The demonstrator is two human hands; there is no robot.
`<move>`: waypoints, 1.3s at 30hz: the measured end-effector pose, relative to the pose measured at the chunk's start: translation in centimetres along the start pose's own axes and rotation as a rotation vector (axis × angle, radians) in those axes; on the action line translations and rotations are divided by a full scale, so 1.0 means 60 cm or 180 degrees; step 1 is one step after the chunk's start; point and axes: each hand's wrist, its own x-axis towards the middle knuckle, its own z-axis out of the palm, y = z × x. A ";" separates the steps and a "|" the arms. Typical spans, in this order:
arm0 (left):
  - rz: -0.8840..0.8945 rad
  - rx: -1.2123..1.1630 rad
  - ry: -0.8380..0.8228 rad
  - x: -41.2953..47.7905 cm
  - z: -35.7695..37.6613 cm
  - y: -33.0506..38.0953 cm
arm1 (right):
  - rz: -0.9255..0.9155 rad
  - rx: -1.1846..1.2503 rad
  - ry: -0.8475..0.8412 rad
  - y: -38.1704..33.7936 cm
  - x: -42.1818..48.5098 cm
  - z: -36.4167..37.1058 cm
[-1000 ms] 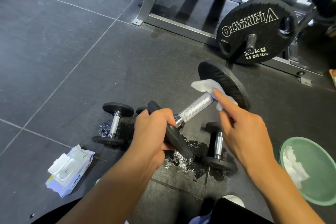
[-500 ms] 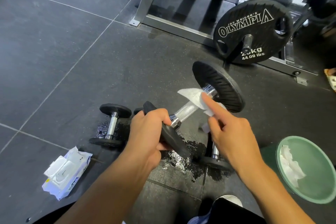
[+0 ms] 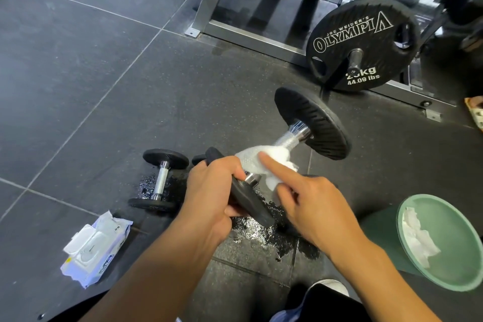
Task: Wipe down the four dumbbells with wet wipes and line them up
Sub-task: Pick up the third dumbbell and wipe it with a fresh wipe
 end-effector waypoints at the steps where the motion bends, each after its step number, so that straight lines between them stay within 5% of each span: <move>1: 0.0000 0.0002 0.0005 0.000 -0.001 0.000 | 0.0088 -0.0059 0.0097 0.007 0.004 -0.005; 5: -0.0005 -0.0033 0.0033 0.002 -0.001 -0.001 | 0.0507 0.0141 0.0472 0.031 0.018 -0.021; 8: 0.0034 -0.0006 0.0003 0.001 0.001 -0.001 | 0.0136 0.0649 -0.0385 0.013 0.004 -0.006; 11: -0.0012 -0.0007 -0.0064 0.006 -0.002 -0.005 | -0.0122 0.0246 -0.0821 0.008 0.000 -0.005; 15: -0.0052 -0.0099 0.0037 0.008 -0.004 -0.003 | 0.0476 0.0153 0.0018 0.032 0.018 -0.023; 25: -0.0006 -0.0051 0.0056 0.014 -0.001 -0.004 | 0.1731 0.3038 0.0579 -0.025 0.020 -0.007; 35: -0.0108 -0.0040 0.0042 0.017 0.005 -0.020 | 0.1423 0.1760 0.0615 -0.015 0.024 -0.007; 39: -0.0024 0.0027 0.0010 0.009 0.010 -0.025 | 0.1303 0.1034 0.0222 -0.017 0.025 -0.001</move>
